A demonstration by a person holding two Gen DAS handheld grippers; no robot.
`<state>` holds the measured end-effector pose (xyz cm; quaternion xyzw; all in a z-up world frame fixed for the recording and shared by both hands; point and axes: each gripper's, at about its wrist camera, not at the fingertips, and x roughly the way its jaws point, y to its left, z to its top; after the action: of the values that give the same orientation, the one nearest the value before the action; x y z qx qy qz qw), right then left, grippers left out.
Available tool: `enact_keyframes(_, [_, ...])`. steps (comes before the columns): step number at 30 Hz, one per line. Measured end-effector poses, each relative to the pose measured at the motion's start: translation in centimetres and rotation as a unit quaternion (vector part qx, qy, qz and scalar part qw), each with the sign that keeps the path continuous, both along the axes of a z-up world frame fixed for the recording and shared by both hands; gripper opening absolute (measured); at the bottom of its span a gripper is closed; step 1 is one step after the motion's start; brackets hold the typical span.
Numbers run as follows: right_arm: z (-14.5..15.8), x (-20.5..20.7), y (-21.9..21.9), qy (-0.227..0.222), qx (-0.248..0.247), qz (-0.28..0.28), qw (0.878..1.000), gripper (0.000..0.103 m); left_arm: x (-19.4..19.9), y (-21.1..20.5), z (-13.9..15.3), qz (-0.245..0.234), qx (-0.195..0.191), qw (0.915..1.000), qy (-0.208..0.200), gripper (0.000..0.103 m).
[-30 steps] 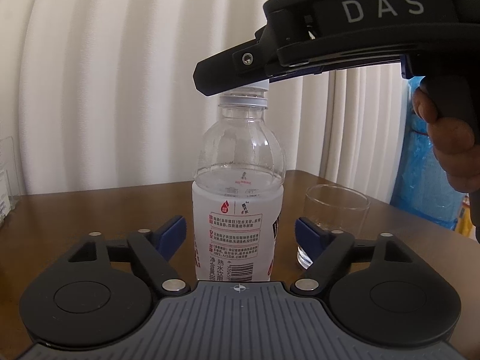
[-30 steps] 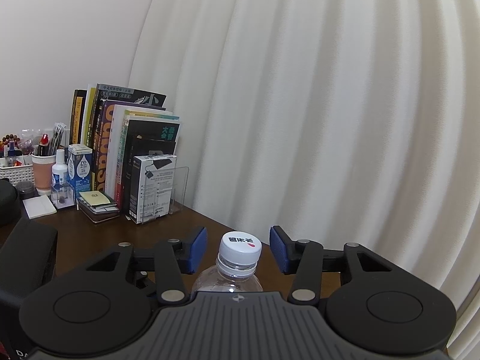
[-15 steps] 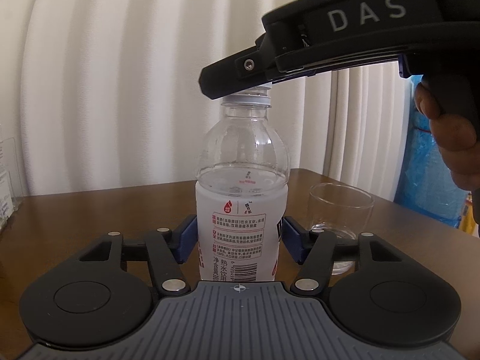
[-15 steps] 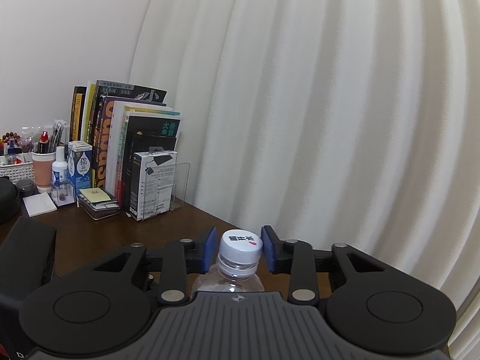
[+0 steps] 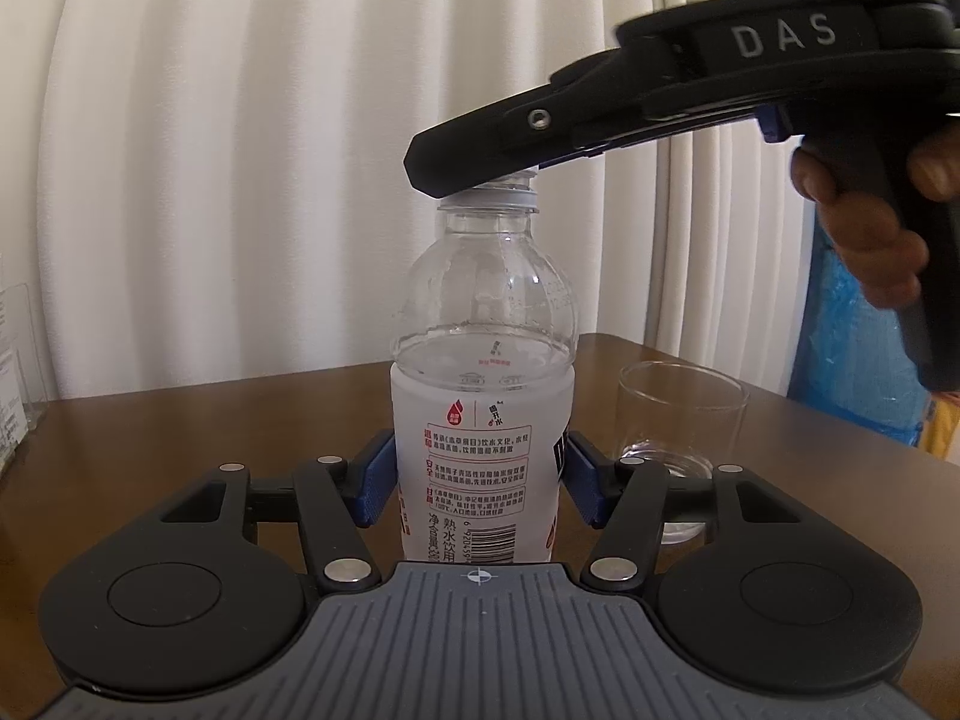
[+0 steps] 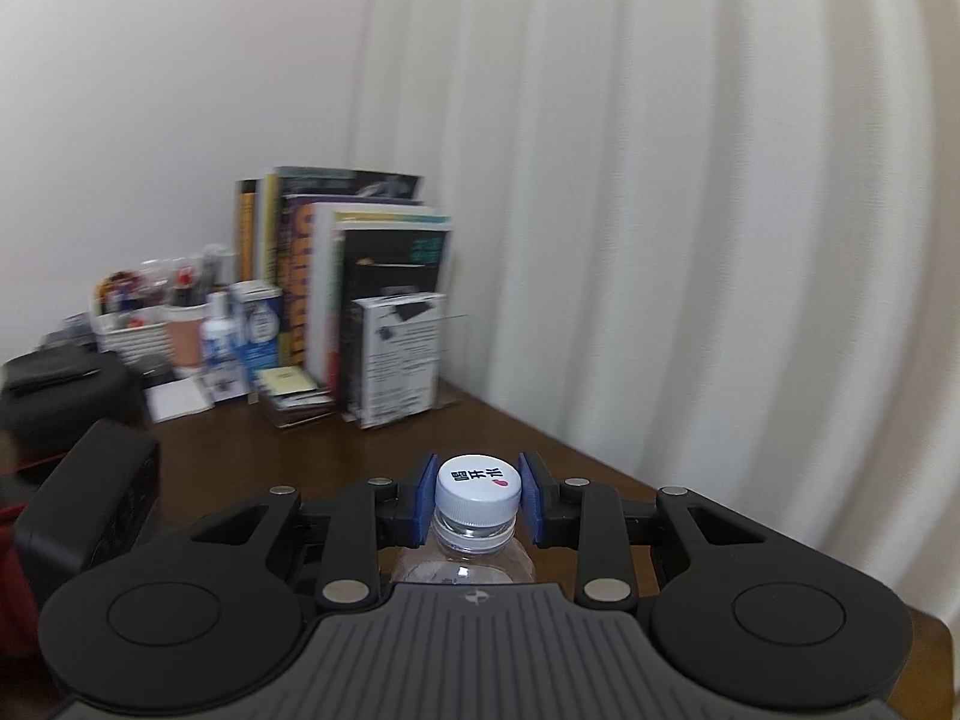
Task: Unscrew bottle cap and pour
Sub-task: 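Twist the white cap on the bottle neck with the right tool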
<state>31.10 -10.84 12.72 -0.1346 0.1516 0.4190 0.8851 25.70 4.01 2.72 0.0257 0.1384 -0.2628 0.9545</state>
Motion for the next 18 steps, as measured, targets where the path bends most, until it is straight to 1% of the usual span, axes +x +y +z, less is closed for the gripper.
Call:
enact_keyframes(3, [0.3,0.6,-0.4,0.005,-0.010,0.038,0.999,0.032,-0.1,0.0,0.0,-0.001,0.001,1.0000,-0.001,0.058])
enact_keyframes(5, [0.5,1.2,-0.6,0.017,-0.007,0.059,0.998,0.032,-0.2,0.1,0.0,-0.001,0.001,1.0000,-0.001,0.058])
enact_keyframes(6, [0.6,1.7,-0.9,0.023,-0.005,0.079,0.997,0.032,-0.1,0.1,0.0,-0.001,0.000,1.0000,0.000,0.058])
enact_keyframes(12, [0.8,2.8,-1.3,0.031,-0.003,0.127,0.991,0.032,-0.2,0.3,0.0,-0.002,-0.002,1.0000,0.001,0.058])
enact_keyframes(15, [0.6,2.9,-1.4,0.027,-0.001,0.134,0.991,0.032,-0.2,0.3,0.1,-0.002,-0.001,1.0000,0.001,0.058])
enact_keyframes(18, [0.5,2.3,-1.3,0.010,-0.003,0.126,0.992,0.032,-0.3,0.3,0.1,-0.003,-0.002,1.0000,0.001,0.058])
